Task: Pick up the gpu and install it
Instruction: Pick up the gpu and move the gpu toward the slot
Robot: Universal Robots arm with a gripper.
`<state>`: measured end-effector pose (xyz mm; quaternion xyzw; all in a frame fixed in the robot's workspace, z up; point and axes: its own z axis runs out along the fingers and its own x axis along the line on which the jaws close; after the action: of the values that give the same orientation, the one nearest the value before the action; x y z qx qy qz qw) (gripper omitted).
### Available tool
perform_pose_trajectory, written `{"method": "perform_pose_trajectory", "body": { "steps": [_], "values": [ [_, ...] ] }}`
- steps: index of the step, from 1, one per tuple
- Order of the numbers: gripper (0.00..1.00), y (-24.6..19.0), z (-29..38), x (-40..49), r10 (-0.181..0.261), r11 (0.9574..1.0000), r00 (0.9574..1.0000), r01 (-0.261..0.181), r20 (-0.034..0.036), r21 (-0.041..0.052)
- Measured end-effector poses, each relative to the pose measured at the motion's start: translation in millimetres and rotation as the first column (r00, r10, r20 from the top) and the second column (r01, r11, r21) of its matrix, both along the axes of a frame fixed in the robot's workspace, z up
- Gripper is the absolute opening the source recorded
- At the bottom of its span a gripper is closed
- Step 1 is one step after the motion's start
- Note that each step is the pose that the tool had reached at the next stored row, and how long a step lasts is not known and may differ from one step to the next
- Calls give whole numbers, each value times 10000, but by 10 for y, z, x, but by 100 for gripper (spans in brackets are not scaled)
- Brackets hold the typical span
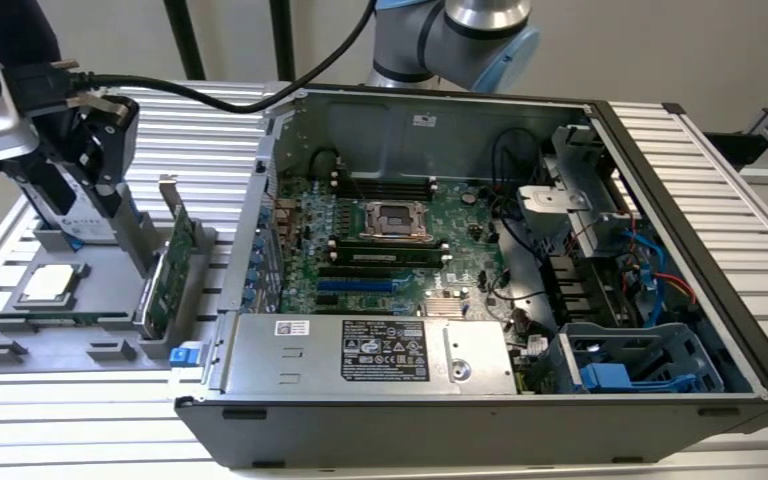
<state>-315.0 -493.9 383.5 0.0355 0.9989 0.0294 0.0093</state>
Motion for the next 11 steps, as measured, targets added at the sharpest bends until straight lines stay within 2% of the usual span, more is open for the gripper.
{"method": "perform_pose_trajectory", "body": {
  "steps": [11],
  "values": [
    [100, 61, -50, 0, 0, 10000, 10000, 0, -2, -1]
  ]
}}
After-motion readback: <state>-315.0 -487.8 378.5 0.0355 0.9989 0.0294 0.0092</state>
